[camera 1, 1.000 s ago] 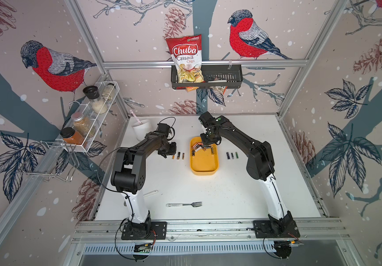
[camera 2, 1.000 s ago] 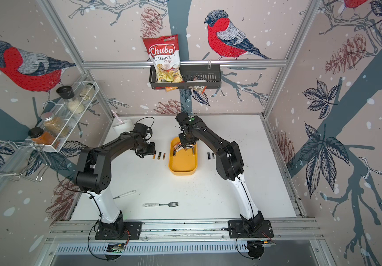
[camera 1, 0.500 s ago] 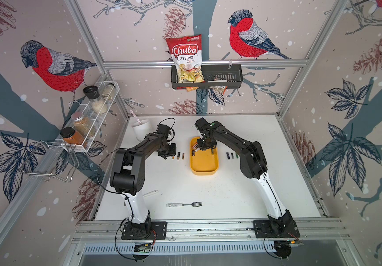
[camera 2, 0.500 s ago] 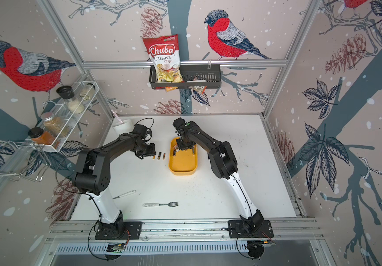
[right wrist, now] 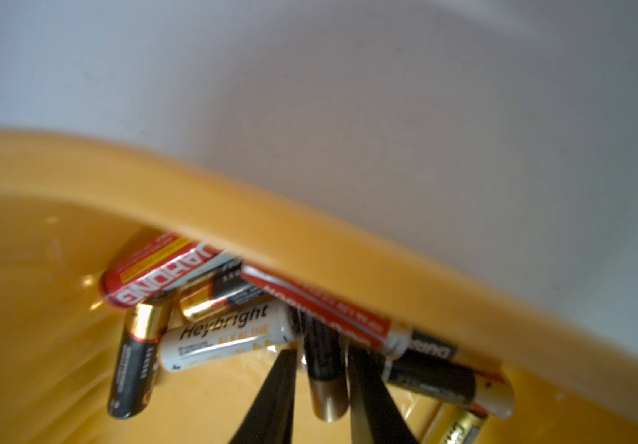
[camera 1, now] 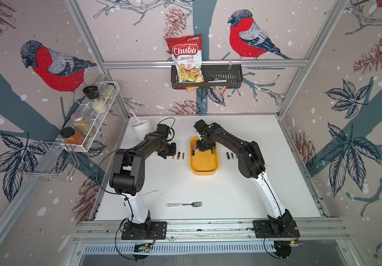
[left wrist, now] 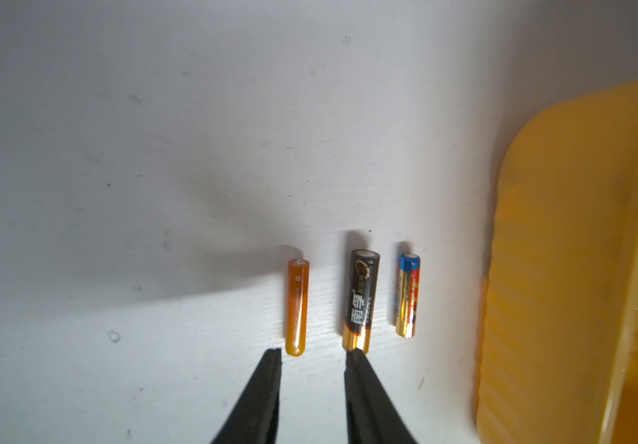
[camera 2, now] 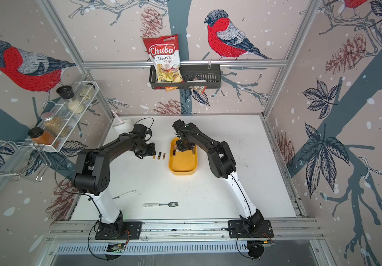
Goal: Take the batteries out of the storage box
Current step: Pick up the battery from the storage box.
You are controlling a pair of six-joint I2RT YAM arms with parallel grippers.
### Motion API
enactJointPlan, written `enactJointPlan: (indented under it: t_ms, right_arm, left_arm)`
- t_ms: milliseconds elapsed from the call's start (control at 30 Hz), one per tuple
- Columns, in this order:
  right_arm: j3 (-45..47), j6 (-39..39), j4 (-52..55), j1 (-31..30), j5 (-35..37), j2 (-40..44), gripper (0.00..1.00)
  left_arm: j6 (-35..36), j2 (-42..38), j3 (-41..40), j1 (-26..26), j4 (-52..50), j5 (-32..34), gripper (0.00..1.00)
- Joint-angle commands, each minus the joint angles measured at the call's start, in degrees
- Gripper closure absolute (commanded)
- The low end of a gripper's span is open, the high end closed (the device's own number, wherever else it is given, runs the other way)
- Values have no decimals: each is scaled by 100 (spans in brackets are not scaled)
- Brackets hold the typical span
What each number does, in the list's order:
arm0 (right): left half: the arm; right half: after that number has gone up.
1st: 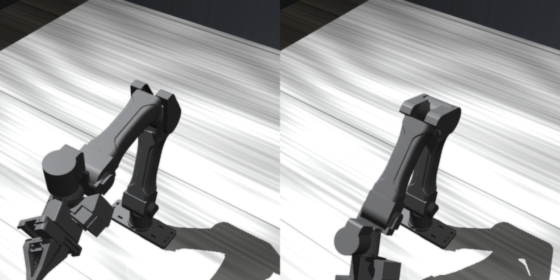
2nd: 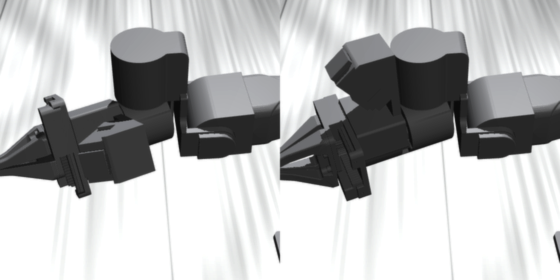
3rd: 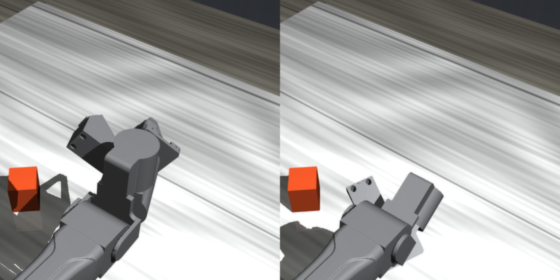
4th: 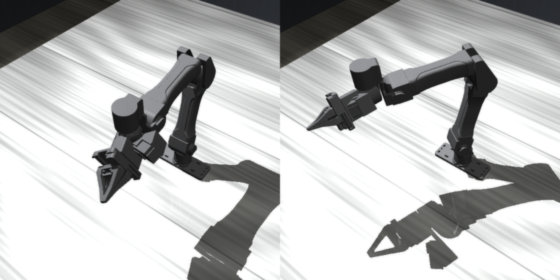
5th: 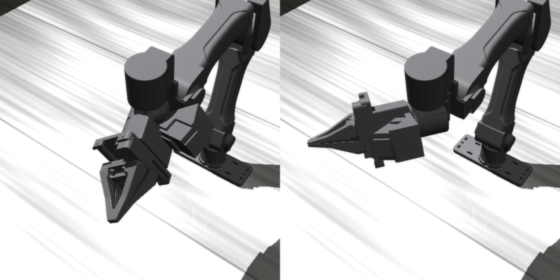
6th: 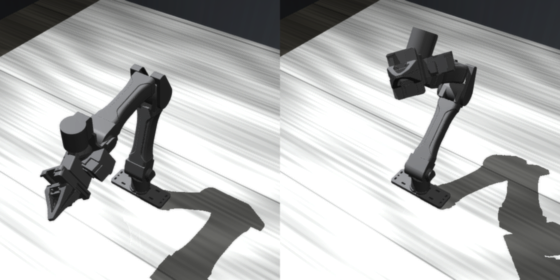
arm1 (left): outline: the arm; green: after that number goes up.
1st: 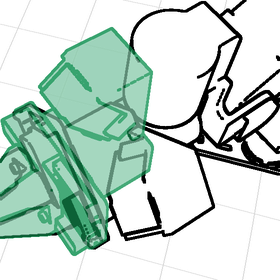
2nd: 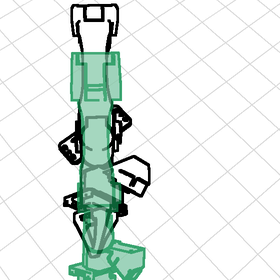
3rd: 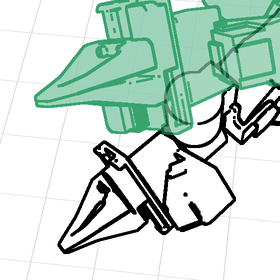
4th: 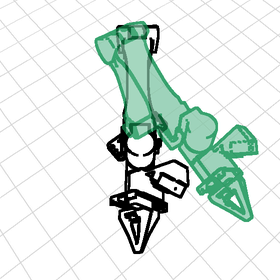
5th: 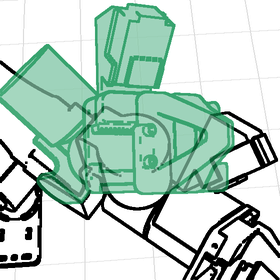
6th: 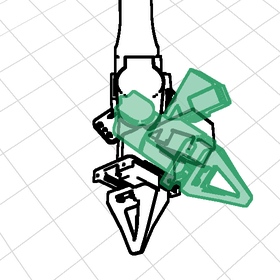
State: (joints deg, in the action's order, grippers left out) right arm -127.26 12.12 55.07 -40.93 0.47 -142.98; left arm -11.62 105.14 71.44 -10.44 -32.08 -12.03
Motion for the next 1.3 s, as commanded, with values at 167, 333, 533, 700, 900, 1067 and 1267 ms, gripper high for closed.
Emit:
enactJointPlan:
  t_ms: [167, 333, 533, 700, 900, 1067, 1267]
  right_arm:
    - [34, -30, 10, -20, 85, 72, 76]
    - [128, -17, 33, -38, 78, 204, 78]
    - [250, 0, 62, -48, 44, 381, 78]
    - [350, 36, 58, -56, -25, 541, 78]
    - [571, 60, 41, -47, -55, 789, 78]
    - [722, 80, 21, -13, -47, 1003, 78]
    - [862, 115, 21, 119, -47, 1319, 78]
  left_arm:
    - [26, 6, 53, 0, -17, -79, 67]
    - [19, 10, 51, 3, -9, -105, 67]
    - [2, -16, 44, 2, -5, -108, 67]
    - [-8, -24, 35, -11, -9, -114, 67]
    - [-12, -46, 15, -11, -9, -106, 67]
    - [-22, -76, 7, -19, -9, -98, 67]
    - [-17, -88, -21, -29, -9, -89, 67]
